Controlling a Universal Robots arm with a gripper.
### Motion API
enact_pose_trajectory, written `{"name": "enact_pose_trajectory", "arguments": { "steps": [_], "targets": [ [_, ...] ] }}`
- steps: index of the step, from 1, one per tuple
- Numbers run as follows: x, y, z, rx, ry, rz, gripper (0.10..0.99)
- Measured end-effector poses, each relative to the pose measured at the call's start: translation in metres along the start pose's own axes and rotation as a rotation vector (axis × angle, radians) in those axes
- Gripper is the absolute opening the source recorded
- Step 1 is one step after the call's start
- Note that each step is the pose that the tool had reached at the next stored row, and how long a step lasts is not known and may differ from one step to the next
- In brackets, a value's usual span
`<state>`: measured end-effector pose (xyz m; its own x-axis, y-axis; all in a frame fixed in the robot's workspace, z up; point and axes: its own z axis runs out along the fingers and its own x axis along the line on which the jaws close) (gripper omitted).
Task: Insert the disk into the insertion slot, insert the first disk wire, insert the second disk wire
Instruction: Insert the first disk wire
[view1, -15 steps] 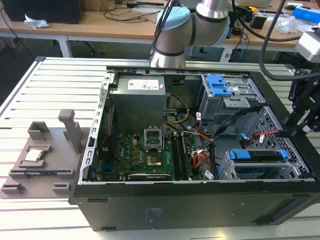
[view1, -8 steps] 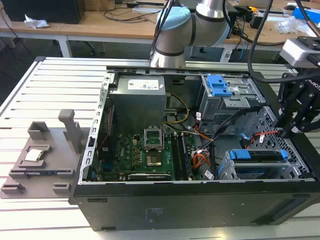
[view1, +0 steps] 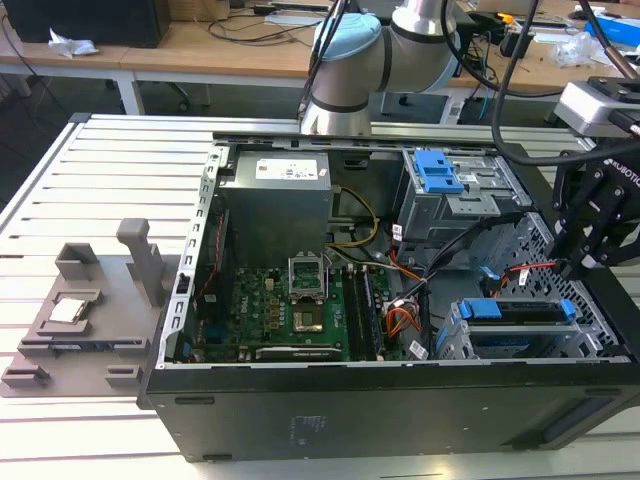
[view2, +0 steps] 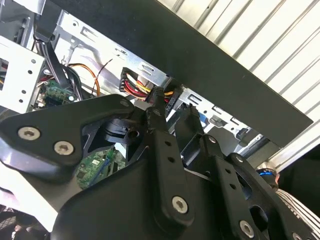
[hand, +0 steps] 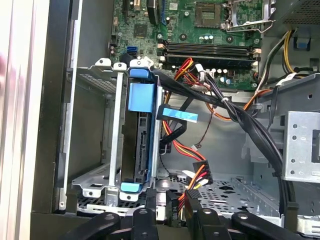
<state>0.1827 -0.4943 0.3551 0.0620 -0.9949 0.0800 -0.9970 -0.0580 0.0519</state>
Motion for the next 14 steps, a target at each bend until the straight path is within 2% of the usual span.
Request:
{"name": "enact_pose_trajectory", "arguments": {
  "steps": [4, 7, 14],
  "targets": [
    [0.0, 0.0, 0.0, 0.0, 0.0007, 0.0, 0.349],
    [0.0, 0.0, 0.0, 0.0, 0.0018, 0.0, 0.169],
    [0.0, 0.0, 0.0, 0.0, 0.0032, 0.0, 0.169]
  ]
}}
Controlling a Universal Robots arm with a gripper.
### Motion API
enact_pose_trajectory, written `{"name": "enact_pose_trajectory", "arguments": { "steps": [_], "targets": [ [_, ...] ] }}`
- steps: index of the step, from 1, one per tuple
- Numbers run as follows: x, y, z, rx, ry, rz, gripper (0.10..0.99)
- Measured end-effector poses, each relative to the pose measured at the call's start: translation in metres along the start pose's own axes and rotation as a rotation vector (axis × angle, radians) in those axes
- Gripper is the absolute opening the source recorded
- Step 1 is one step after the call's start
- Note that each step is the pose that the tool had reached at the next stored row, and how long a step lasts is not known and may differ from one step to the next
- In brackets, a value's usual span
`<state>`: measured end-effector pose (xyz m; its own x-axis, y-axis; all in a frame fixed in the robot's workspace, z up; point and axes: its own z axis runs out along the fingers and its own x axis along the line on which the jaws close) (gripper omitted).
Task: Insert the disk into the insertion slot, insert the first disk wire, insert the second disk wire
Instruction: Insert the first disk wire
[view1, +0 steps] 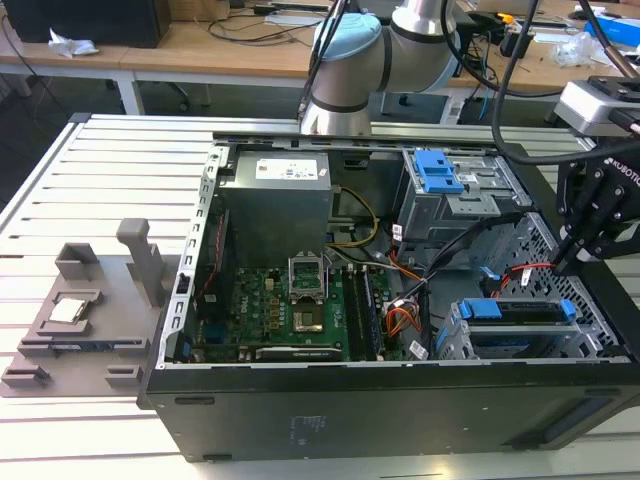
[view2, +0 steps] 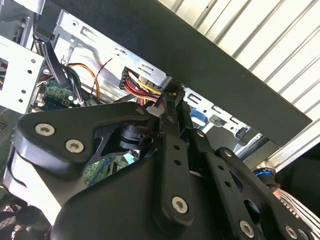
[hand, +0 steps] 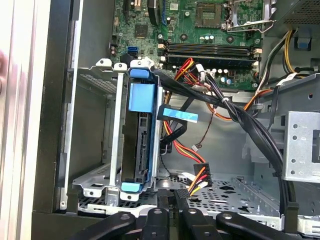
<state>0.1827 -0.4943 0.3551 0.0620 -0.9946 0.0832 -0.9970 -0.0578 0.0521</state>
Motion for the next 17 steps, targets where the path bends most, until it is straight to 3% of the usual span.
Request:
{"name": "enact_pose_trajectory", "arguments": {
  "steps": [3, 6, 12, 17],
  "targets": [
    [0.0, 0.0, -0.0007, 0.0, 0.0002, 0.0, 0.169],
    [0.0006, 0.0004, -0.0081, 0.0, 0.0002, 0.0, 0.169],
    [0.0006, 0.0018, -0.0083, 0.0, 0.0004, 0.0, 0.169],
    [-0.0005, 0.0191, -0.0073, 0.0, 0.0001, 0.0, 0.169]
  ]
}}
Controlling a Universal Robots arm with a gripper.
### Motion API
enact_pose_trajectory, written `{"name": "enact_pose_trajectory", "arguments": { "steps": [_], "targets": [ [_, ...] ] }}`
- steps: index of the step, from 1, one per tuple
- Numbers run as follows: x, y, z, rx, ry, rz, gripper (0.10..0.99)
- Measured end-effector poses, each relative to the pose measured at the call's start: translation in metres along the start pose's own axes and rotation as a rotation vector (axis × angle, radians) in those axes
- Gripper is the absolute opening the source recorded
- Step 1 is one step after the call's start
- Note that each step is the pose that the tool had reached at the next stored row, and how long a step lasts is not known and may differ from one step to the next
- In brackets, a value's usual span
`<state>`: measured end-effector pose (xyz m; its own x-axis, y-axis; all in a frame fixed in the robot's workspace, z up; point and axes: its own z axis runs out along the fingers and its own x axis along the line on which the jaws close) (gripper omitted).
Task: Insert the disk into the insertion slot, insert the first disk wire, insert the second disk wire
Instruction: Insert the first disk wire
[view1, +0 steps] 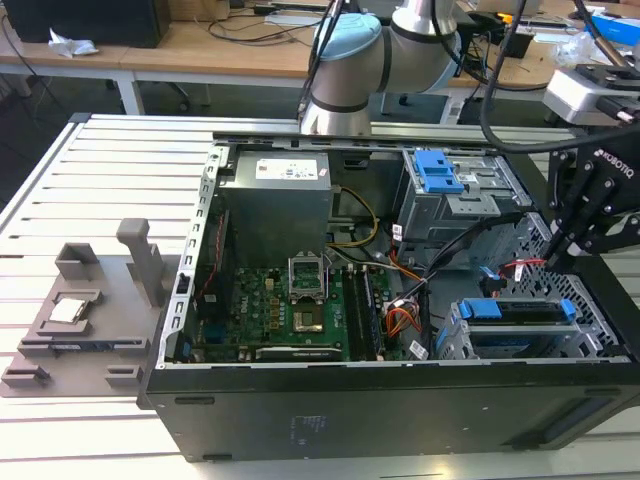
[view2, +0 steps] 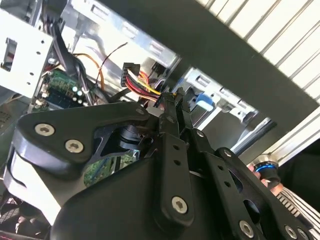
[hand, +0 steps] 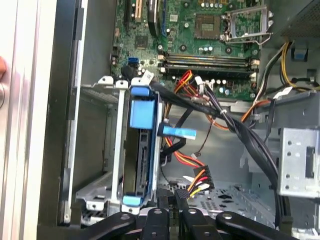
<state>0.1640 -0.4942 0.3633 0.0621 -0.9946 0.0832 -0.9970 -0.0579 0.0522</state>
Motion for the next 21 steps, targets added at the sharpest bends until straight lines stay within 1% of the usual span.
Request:
{"name": "enact_pose_trajectory", "arguments": {
  "steps": [1, 4, 7, 8, 11, 13, 18, 21],
  "targets": [
    [-0.0001, 0.0023, 0.0001, 0.0, 0.0001, 0.0, 0.169],
    [-0.0008, 0.0127, 0.0006, 0.0, 0.0, 0.0, 0.169],
    [-0.0012, 0.0189, 0.0009, 0.0, 0.0, 0.0, 0.169],
    [-0.0014, 0.0224, 0.001, 0.0, 0.0, 0.0, 0.169],
    [-0.0017, 0.0273, 0.0013, 0.0, 0.0, 0.0, 0.169],
    [-0.0017, 0.0287, 0.0013, 0.0, 0.0001, 0.0, 0.169],
    [-0.0016, 0.0287, 0.0014, 0.0, 0.0, 0.0, 0.169],
    [0.0014, 0.0289, 0.0016, 0.0, 0.0001, 0.0, 0.169]
  ]
}}
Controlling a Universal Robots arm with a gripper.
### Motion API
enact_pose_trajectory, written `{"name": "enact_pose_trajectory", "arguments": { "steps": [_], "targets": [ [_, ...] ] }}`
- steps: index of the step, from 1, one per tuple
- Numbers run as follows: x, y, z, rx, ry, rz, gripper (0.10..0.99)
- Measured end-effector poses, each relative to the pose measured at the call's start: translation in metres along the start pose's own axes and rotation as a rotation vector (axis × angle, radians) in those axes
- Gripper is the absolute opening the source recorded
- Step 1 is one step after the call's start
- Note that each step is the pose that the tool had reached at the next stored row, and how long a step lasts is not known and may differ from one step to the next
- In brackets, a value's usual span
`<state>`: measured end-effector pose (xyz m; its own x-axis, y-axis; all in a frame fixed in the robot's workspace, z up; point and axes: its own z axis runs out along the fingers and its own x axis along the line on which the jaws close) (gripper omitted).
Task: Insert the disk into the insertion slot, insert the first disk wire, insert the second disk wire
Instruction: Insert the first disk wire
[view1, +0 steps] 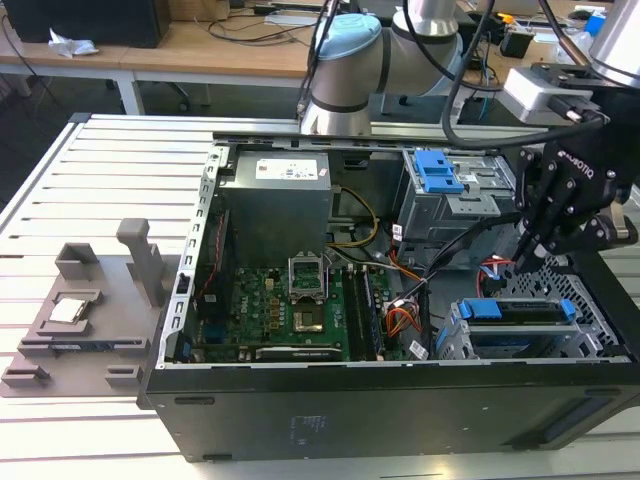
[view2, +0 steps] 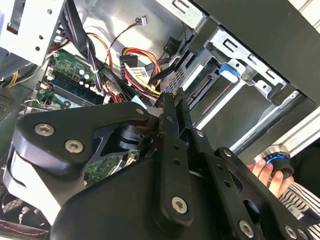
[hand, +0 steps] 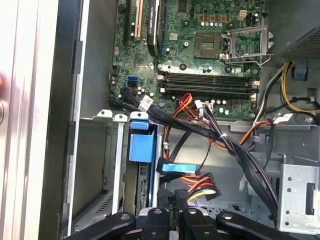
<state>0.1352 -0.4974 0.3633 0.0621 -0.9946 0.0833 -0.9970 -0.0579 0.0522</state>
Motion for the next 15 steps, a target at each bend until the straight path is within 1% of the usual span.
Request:
{"name": "enact_pose_trajectory", "arguments": {
  "steps": [5, 10, 11, 12, 15],
  "targets": [
    [0.0121, 0.0007, 0.0011, 0.0, -0.0001, 0.0, 0.169],
    [0.0178, 0.001, 0.0017, 0.0, -0.0001, 0.0, 0.169],
    [0.0217, 0.0012, 0.0022, 0.0, -0.0001, 0.0, 0.169],
    [0.0236, 0.0013, 0.0025, 0.0, -0.0001, 0.0, 0.169],
    [0.026, 0.0015, 0.003, 0.0, -0.0001, 0.001, 0.169]
  ]
}}
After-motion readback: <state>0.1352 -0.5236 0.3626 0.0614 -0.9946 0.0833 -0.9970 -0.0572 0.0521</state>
